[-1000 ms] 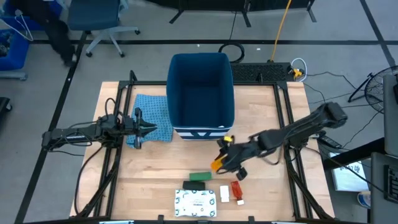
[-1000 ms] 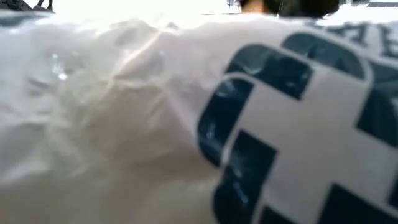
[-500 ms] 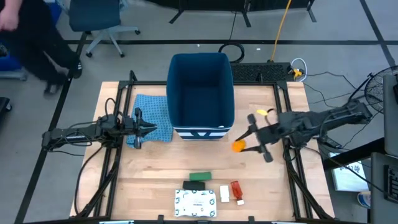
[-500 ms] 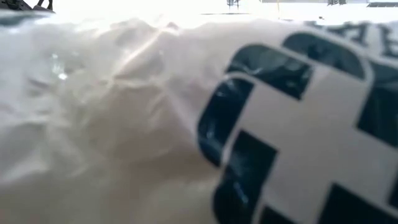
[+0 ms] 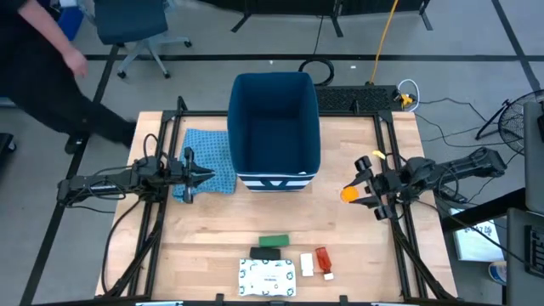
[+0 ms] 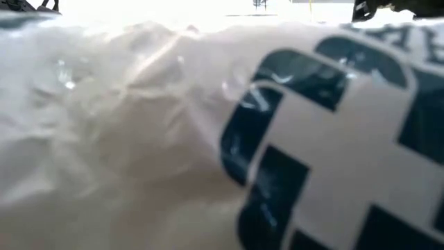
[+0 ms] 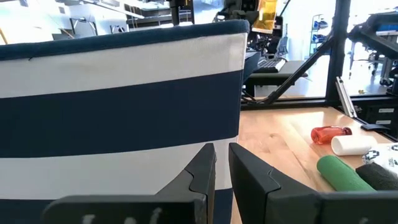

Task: Pick & place medical supplies in basket/bin
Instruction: Put the orange pill bottle into the blue bin

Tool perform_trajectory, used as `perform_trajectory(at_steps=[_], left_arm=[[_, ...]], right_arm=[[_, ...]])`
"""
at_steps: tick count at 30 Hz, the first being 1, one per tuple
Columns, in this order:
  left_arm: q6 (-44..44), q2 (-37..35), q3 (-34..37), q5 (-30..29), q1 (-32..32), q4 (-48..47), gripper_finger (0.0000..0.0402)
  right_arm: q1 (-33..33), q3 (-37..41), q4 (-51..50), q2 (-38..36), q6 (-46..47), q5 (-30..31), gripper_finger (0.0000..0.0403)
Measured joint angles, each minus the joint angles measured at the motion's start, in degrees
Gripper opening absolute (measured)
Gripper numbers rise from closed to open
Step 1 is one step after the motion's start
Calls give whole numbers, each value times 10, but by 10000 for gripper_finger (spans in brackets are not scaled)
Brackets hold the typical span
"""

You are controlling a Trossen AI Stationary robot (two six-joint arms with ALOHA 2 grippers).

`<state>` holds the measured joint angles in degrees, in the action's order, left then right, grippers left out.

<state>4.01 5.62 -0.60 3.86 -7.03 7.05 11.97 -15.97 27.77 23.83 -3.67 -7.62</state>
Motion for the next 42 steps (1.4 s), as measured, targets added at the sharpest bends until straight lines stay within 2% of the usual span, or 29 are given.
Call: perform_trajectory(at_steps=[5,8,10,14,20,27,32,35,42], left_arm=[[3,0,0,-3,0,0,51],[3,0,0,-15,0,0,51],[3,0,0,-20,0,0,51],[3,0,0,-29,0,0,51],[2,0,0,-44,0,1,51],[2,0,0,-44,0,1,51],[2,0,0,-44,0,1,51],[2,0,0,-44,0,1,51],[-3,0,0,-44,0,4,51]], right_arm=[[0,36,75,-7,0,7,165],[0,37,94,4,11,52,165],[0,30,104,21,15,86,165],[0,-25,97,85,3,107,165],[-16,-186,43,207,-30,136,165],[-116,-466,-236,355,-46,131,165],[-214,-658,-367,481,-30,56,165],[-261,-746,-417,552,-26,12,165],[-338,-872,-453,690,-46,-53,164]])
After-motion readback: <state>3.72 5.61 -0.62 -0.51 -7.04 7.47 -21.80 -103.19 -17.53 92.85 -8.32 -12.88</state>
